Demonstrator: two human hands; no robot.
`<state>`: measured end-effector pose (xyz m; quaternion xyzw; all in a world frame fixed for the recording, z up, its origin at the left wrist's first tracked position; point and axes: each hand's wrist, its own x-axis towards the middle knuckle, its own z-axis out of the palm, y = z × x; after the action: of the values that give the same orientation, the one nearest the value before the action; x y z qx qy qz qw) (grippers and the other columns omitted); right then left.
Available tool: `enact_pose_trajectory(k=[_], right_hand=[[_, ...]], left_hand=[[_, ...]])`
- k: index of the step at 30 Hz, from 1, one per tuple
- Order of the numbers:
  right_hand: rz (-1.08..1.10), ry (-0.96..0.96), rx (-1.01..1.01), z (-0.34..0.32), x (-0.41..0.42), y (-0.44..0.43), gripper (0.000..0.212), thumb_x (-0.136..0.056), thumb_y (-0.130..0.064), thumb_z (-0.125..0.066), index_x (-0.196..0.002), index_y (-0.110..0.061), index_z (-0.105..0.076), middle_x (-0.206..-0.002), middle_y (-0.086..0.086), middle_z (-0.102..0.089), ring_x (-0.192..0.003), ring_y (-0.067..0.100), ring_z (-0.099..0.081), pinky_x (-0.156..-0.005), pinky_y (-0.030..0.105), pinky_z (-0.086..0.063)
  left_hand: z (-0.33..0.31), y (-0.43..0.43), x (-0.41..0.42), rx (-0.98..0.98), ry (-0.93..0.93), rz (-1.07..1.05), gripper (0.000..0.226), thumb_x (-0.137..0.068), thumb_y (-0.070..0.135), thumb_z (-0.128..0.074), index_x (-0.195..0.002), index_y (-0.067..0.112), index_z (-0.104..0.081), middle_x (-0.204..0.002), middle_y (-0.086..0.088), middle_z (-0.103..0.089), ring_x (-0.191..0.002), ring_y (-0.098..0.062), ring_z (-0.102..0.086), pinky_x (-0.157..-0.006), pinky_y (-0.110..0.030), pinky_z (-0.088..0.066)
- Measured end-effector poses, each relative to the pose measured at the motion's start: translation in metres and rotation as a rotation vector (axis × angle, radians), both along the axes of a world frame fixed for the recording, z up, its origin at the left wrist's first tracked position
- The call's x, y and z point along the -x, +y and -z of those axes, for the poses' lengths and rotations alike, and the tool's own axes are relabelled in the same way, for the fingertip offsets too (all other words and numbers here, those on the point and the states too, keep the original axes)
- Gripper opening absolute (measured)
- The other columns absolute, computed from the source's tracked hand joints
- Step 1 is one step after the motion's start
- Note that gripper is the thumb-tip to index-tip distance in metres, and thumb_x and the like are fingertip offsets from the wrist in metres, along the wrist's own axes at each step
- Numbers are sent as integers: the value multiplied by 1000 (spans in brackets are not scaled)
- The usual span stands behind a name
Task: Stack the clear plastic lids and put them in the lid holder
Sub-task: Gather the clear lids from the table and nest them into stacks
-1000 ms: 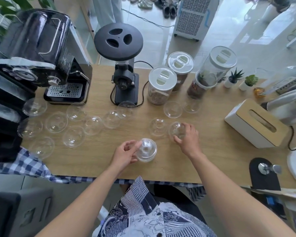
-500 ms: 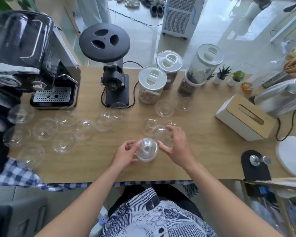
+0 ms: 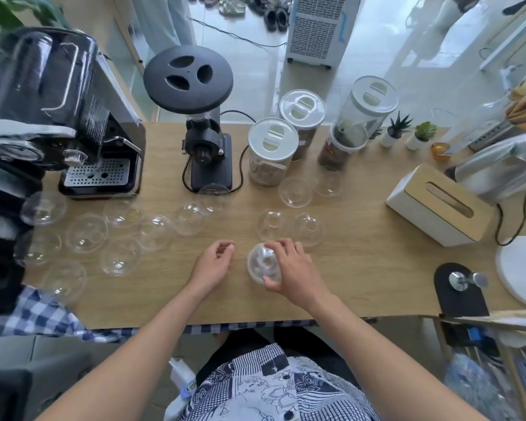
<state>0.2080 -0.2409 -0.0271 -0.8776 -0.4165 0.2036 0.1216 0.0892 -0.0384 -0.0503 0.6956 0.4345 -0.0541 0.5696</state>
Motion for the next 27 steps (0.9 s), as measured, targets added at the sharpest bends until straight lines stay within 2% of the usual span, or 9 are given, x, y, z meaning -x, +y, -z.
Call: enact_pose_trajectory(k=[2,5,8,10,15,20,24,27], right_hand=[[-11,-16,21,-1,-1,1,77,-91,-51,-75,-159,-29,-45,-151,2,-49,-132,23,-49,-105,39,-50],[-22,-17,40,-3,-5,-1,81,-93,-55,-73,-163,-28,-41,-153,3,-47,-134,24,-47,-107,42,-50],[-5,12,13,-6,-12,-7,81,-96,-65,-62,-164,-28,-38,-153,1,-45,-136,21,-45,-111,40,-47],[62,38,-23,-8,-22,-12,76,-100,-64,-58,-163,-26,-39,-152,-1,-46,-135,18,-45,-111,39,-47],[310,19,-70,-7,-64,-21,65,-102,-48,-67,-158,-22,-45,-145,4,-51,-126,19,-45,-106,42,-50],[407,52,48,10,-95,-21,76,-98,-44,-78,-161,-21,-44,-155,11,-49,-140,33,-45,-111,51,-49],[396,98,146,25,-104,-18,87,-97,-42,-82,-168,-23,-36,-165,10,-43,-146,37,-43,-116,55,-47],[411,115,141,30,-106,-18,87,-96,-38,-84,-168,-25,-37,-166,7,-43,-146,36,-43,-116,57,-46]], left_hand=[[0,6,-8,-56,-24,61,25,-114,36,-61,-134,27,-73,-119,9,-73,-110,-14,-72,-99,-47,-65],[-2,12,-27,-139,-61,148,25,-113,33,-63,-135,25,-73,-121,10,-74,-110,-4,-68,-103,-40,-61],[-4,13,-48,-176,-86,214,29,-111,31,-67,-139,22,-71,-127,6,-74,-111,-9,-70,-106,-44,-61],[-5,12,-61,-214,-89,267,38,-108,33,-72,-144,23,-68,-135,5,-71,-118,-15,-70,-110,-47,-59],[-7,2,-91,-338,-62,439,70,-98,39,-85,-159,22,-56,-158,1,-59,-148,-19,-52,-128,-46,-43],[1,-8,-115,-327,-7,522,95,-88,37,-94,-169,30,-45,-166,-3,-52,-157,-25,-41,-131,-48,-37],[6,-12,-126,-355,19,577,95,-89,36,-93,-170,33,-43,-167,-1,-51,-157,-26,-41,-131,-51,-38],[2,-9,-127,-361,0,584,92,-89,37,-93,-168,32,-46,-166,-1,-53,-156,-25,-43,-132,-49,-38]])
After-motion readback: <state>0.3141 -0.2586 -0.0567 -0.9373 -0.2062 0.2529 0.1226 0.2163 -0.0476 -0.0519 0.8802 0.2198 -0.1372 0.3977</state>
